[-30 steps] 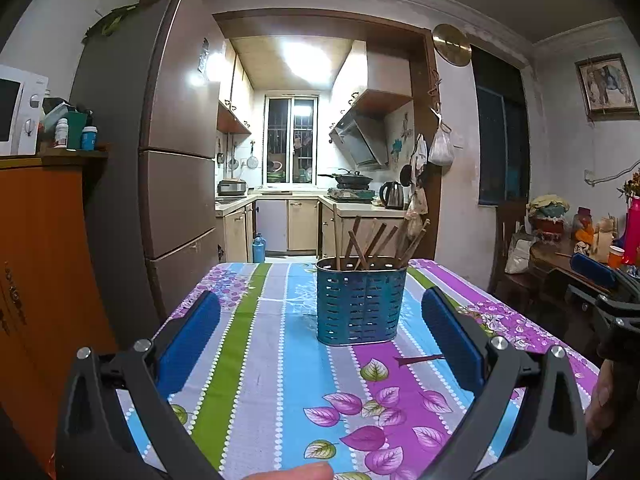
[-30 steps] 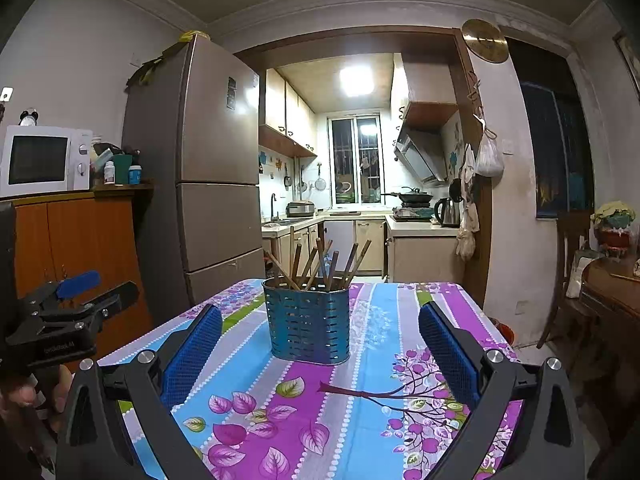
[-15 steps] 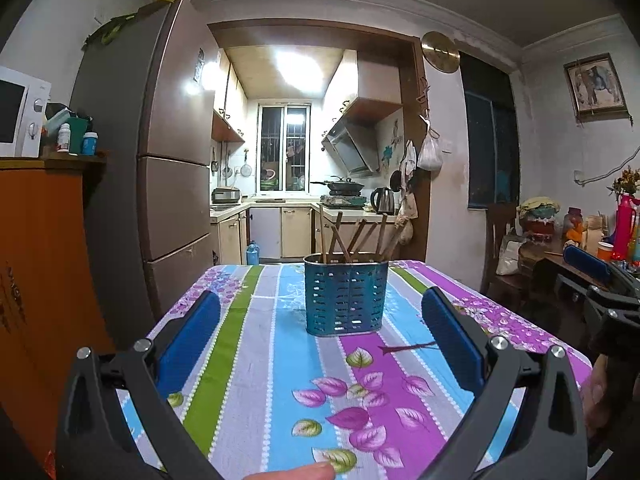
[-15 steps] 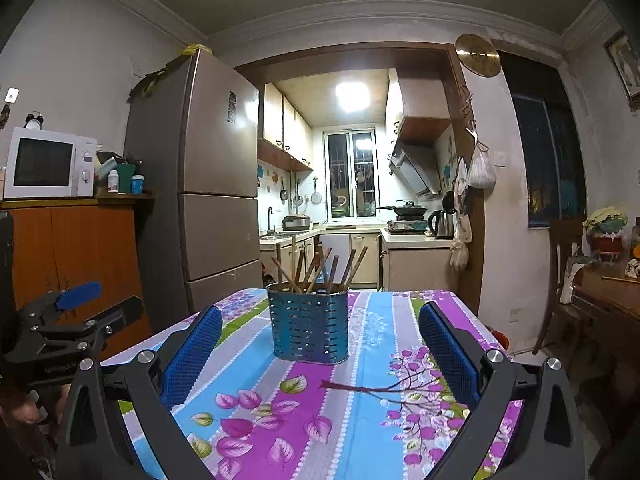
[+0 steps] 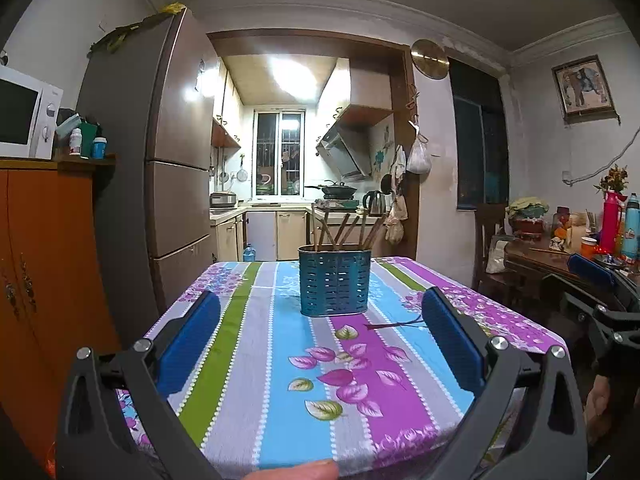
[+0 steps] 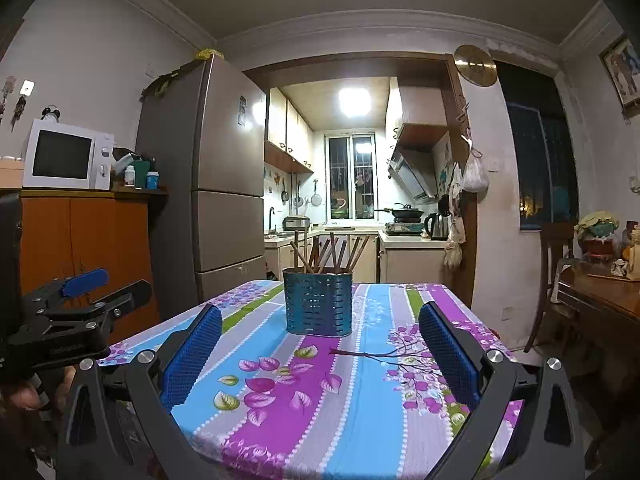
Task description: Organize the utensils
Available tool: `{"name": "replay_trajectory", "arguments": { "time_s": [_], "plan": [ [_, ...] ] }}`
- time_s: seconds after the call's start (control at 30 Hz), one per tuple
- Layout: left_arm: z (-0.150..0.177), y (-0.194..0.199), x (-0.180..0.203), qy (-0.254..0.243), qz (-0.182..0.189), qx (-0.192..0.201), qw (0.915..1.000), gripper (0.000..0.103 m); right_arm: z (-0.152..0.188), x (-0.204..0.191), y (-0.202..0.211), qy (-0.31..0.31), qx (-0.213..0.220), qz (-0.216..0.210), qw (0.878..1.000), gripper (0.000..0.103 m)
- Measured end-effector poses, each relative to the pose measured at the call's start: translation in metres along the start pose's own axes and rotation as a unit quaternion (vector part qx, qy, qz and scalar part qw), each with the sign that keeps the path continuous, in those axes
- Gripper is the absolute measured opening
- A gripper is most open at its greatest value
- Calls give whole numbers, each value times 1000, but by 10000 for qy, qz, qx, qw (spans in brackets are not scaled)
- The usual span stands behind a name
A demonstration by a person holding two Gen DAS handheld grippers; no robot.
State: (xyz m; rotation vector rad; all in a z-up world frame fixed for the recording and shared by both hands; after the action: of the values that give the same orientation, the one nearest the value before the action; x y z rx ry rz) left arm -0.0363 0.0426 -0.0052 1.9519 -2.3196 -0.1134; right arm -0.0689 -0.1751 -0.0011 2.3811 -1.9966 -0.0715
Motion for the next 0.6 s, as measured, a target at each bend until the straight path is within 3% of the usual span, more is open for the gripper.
{"name": "replay_trajectory", "arguments": {
  "time_s": [0.33, 0.6],
  "plan": [
    [2, 12, 12, -40, 77, 21, 10000, 97, 3, -2, 28, 36, 78, 124, 9999, 98],
    [10, 12, 14, -6, -165, -210, 9996, 97, 6, -7, 37, 77, 41, 99, 9999, 98]
  ]
}}
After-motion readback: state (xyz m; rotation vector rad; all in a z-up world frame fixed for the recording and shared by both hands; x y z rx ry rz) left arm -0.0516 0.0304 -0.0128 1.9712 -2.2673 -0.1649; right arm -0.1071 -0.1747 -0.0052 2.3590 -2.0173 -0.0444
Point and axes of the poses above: each gripper's, at about its wrist camera, not at the fingertips, and y roughly against the way its jaws point, x to its right, z to its underside, the point moved 3 cm from there along -y, roughly the way its jaws point, and after that the axes turned 2 degrees about y, right-handed, at the moved point
